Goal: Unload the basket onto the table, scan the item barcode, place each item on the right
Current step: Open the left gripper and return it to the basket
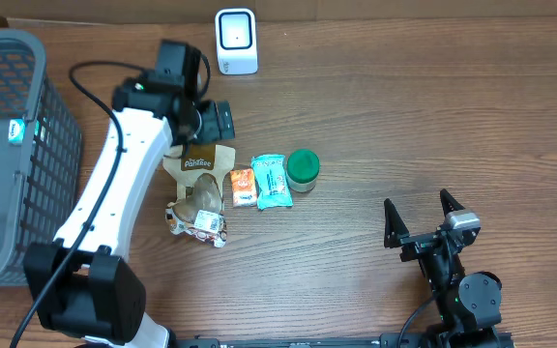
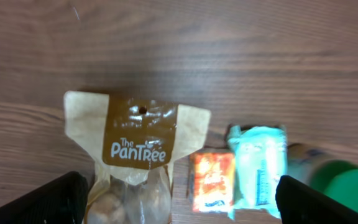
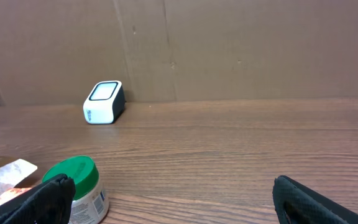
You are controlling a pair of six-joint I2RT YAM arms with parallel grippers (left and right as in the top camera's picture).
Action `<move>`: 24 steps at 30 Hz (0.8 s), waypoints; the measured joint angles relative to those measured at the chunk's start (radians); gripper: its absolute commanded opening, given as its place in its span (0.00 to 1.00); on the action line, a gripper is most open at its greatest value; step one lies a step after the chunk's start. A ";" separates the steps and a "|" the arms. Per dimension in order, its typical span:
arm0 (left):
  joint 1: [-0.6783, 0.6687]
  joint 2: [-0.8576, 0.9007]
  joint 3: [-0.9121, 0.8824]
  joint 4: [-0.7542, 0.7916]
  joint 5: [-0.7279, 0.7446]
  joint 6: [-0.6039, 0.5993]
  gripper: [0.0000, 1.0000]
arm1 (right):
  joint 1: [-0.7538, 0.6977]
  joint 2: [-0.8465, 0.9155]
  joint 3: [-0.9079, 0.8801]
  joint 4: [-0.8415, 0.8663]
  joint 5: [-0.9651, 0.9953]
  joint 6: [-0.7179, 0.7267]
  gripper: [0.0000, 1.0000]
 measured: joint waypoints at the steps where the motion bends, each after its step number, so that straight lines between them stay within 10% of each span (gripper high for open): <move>1: 0.000 -0.001 0.035 -0.023 0.000 0.001 0.99 | 0.000 0.000 0.000 0.000 0.000 0.000 1.00; 15: 0.040 -0.004 0.588 -0.274 0.002 0.159 1.00 | 0.000 0.000 0.000 0.000 0.000 0.000 1.00; 24: 0.341 -0.006 0.867 -0.373 0.004 0.178 0.85 | 0.000 0.000 0.000 0.001 0.000 0.000 1.00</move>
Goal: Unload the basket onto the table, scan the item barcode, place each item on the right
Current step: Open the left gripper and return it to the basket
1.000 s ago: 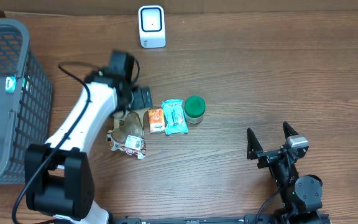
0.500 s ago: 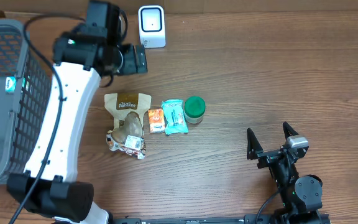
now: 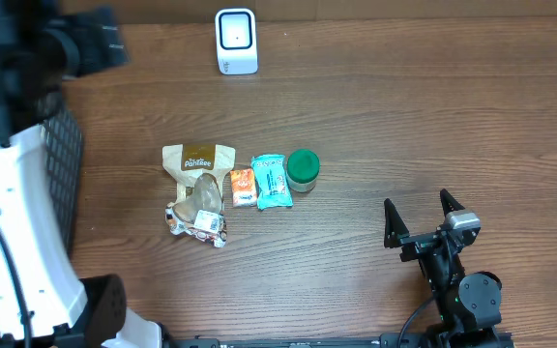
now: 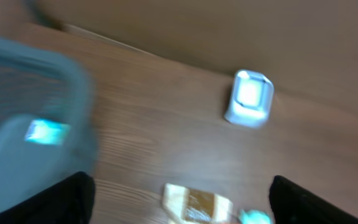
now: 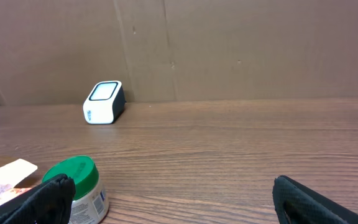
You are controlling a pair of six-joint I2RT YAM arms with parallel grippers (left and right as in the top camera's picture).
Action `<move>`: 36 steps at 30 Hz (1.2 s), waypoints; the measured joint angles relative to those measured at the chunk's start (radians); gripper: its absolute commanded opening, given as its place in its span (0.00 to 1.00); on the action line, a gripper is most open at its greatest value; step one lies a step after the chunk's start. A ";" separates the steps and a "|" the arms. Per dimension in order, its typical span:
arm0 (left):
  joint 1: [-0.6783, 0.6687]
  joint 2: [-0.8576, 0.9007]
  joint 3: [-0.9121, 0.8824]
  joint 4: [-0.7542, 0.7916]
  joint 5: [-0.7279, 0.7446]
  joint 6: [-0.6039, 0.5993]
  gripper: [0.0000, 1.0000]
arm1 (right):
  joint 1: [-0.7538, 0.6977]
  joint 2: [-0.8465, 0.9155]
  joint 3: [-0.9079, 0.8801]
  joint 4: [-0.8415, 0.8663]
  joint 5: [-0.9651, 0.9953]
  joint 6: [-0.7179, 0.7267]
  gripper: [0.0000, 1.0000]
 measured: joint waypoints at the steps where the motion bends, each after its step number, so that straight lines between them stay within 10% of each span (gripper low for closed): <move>1: 0.037 -0.002 0.010 0.000 -0.001 -0.001 0.85 | 0.000 0.000 0.000 -0.001 0.000 0.000 1.00; 15: 0.469 -0.006 -0.052 0.020 -0.004 -0.090 0.86 | 0.000 0.000 0.000 -0.001 0.000 0.000 1.00; 36: 0.573 0.048 -0.564 0.473 0.006 0.125 0.90 | 0.000 0.000 0.000 0.000 0.000 0.000 1.00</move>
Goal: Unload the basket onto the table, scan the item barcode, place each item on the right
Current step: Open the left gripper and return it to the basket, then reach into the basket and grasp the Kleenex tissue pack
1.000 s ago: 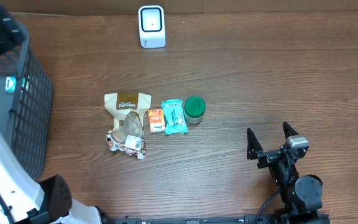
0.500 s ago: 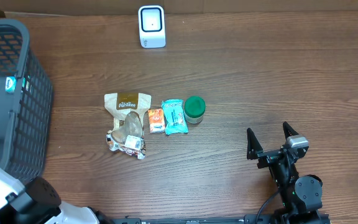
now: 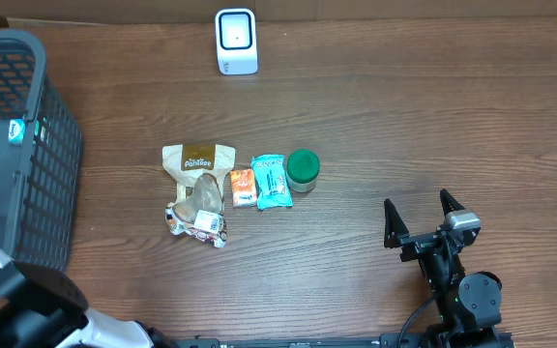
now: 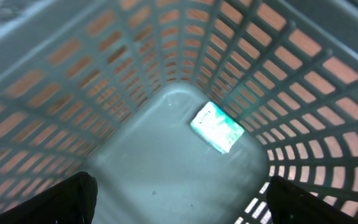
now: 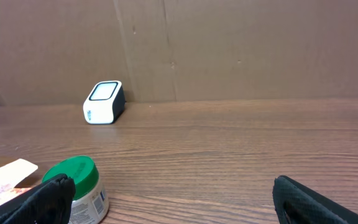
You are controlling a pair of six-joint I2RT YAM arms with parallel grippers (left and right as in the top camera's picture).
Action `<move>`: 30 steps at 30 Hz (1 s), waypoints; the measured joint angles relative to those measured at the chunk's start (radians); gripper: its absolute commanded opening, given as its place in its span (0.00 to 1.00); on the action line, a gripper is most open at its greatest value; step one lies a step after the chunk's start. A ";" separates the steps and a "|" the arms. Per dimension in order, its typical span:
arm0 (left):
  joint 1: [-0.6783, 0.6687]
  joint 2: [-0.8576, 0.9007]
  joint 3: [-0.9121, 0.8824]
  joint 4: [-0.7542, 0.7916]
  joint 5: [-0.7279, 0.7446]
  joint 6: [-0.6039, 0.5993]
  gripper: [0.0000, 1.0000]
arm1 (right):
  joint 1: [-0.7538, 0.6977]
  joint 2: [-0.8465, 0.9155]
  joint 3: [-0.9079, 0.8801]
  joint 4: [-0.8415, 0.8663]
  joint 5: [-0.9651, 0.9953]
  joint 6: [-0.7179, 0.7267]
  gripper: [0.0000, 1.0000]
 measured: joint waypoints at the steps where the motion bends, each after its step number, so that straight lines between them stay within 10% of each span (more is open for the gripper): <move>1: 0.000 0.014 0.000 0.009 0.009 0.014 0.90 | 0.000 0.000 0.000 0.000 0.000 0.000 1.00; 30: -0.135 0.425 0.010 0.262 0.116 0.269 0.75 | 0.000 0.000 0.000 0.000 0.000 0.000 1.00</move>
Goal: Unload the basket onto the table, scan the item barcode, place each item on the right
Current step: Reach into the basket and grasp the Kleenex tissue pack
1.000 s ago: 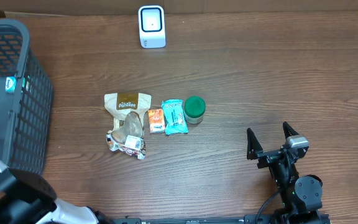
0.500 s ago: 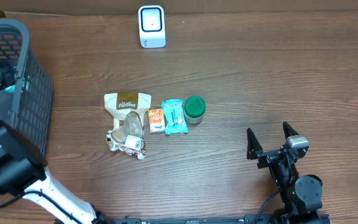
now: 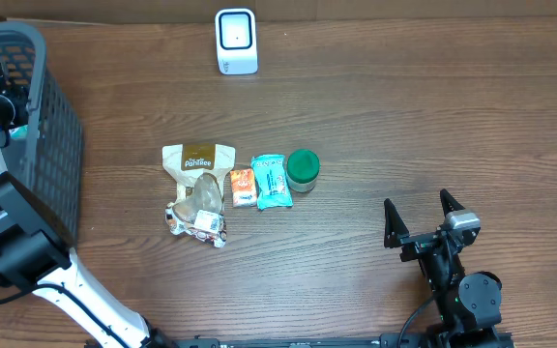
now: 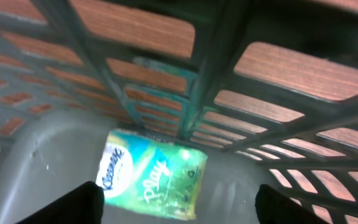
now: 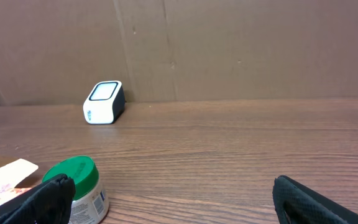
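A green Kleenex tissue pack (image 4: 151, 177) lies on the grey floor of the basket (image 4: 210, 74), against its lattice wall. My left gripper (image 4: 178, 208) hangs low inside the basket just above the pack, open, one fingertip on each side and nothing held. In the overhead view the left arm reaches into the basket (image 3: 51, 145) at the far left. The white scanner (image 3: 236, 41) stands at the table's back edge. My right gripper (image 5: 176, 199) rests open near the front right, with nothing between its fingers.
On the table's middle lie a brown PanTree bag (image 3: 199, 159), an orange packet (image 3: 243, 187), a teal packet (image 3: 272, 181) and a green-lidded jar (image 3: 304, 169). The jar (image 5: 73, 180) is left of the right gripper. A cardboard wall (image 5: 229, 50) backs the table.
My left gripper was high over the basket with the tissue pack small below it. It is now down inside the basket, close over the pack. The right arm has not moved.
My left gripper was open over the PanTree bag and packets. It was then raised and turned toward the basket, then looking down into the basket at the tissue pack, and now sits low over that pack, still open.
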You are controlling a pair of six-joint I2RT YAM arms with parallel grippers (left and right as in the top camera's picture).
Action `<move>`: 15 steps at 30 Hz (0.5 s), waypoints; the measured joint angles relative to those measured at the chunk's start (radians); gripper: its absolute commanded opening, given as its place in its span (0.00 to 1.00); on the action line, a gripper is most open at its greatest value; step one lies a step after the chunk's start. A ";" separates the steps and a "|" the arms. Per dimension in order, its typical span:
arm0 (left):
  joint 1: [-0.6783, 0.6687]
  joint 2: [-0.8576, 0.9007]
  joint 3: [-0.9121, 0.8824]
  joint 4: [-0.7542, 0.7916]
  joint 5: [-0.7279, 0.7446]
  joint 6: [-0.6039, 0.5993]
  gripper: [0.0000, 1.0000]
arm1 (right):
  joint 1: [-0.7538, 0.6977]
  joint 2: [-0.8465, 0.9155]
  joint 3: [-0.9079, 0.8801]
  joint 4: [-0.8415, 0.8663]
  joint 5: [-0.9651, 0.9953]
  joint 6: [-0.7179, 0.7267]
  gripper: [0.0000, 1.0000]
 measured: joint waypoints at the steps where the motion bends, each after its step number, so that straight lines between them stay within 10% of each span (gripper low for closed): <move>1: 0.000 0.003 0.003 0.003 0.002 0.001 0.73 | 0.000 0.000 0.000 0.000 0.000 0.000 1.00; 15: -0.010 0.017 0.021 -0.012 -0.020 -0.116 0.66 | 0.000 0.000 0.000 0.000 0.000 0.000 1.00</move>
